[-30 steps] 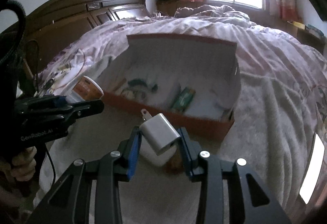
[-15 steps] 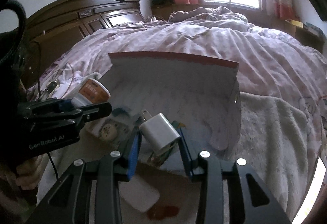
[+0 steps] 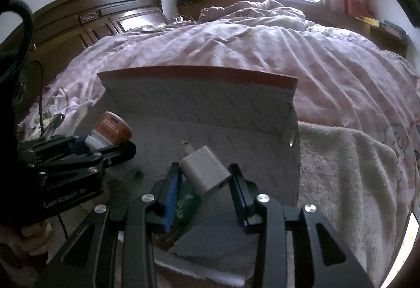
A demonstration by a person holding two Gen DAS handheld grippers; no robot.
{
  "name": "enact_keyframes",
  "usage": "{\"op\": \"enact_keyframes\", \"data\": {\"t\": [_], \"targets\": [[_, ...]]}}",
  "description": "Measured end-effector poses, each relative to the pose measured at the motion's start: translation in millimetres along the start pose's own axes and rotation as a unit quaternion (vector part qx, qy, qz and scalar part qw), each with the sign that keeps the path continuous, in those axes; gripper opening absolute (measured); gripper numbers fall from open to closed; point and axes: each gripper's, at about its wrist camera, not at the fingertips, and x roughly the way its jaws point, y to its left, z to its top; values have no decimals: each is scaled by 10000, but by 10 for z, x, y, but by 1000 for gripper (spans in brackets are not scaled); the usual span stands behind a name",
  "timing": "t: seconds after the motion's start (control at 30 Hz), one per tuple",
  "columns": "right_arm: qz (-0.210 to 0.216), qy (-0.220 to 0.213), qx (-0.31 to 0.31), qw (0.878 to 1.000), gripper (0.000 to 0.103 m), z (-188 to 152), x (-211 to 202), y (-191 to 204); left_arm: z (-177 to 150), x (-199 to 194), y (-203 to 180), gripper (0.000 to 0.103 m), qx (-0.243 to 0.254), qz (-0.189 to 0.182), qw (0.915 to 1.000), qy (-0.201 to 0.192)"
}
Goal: Organize rigid objects
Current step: 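Carry the jar and charger plug over the box and lower them inside, then open both grippers to release the jar and plug into the box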
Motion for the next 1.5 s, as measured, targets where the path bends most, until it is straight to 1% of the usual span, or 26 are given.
{"op": "enact_keyframes", "data": {"t": [0.13, 0.17, 0.27, 0.33, 0.43, 0.7, 0.97, 1.1, 1.5], "targets": [[-237, -29, -9, 9997, 39, -11, 61, -13, -20, 118, 21, 41, -107, 68, 9997, 187], [-295, -59, -1, 9995, 40, -18, 67, -25, -26, 128, 22, 41, -117, 64, 9997, 195], [-323, -111, 17, 9994, 48, -21, 63, -37, -27, 167, 20, 42, -126, 64, 9995, 293], [-300, -160, 45, 9994, 57, -15, 50, -46, -27, 180, 26, 42, -158, 64, 9993, 331], [-301, -225, 54, 9993, 63, -15, 17, -41, -21, 170, 40, 42, -196, 96, 9992, 326], [-203, -328, 70, 9992, 65, -16, -70, 2, -24, 55, 69, 42, -229, 185, 9994, 191], [-140, -409, 97, 9990, 66, -62, -165, 36, -50, -71, 14, 42, -92, 93, 9999, 97], [-119, -444, 133, 9989, 66, -85, -223, 39, -64, -151, -15, 42, -116, 25, 9999, 57], [-66, -554, 207, 9982, 67, -199, -464, 76, -170, -390, -59, 42, -106, -25, 9999, -47]]}}
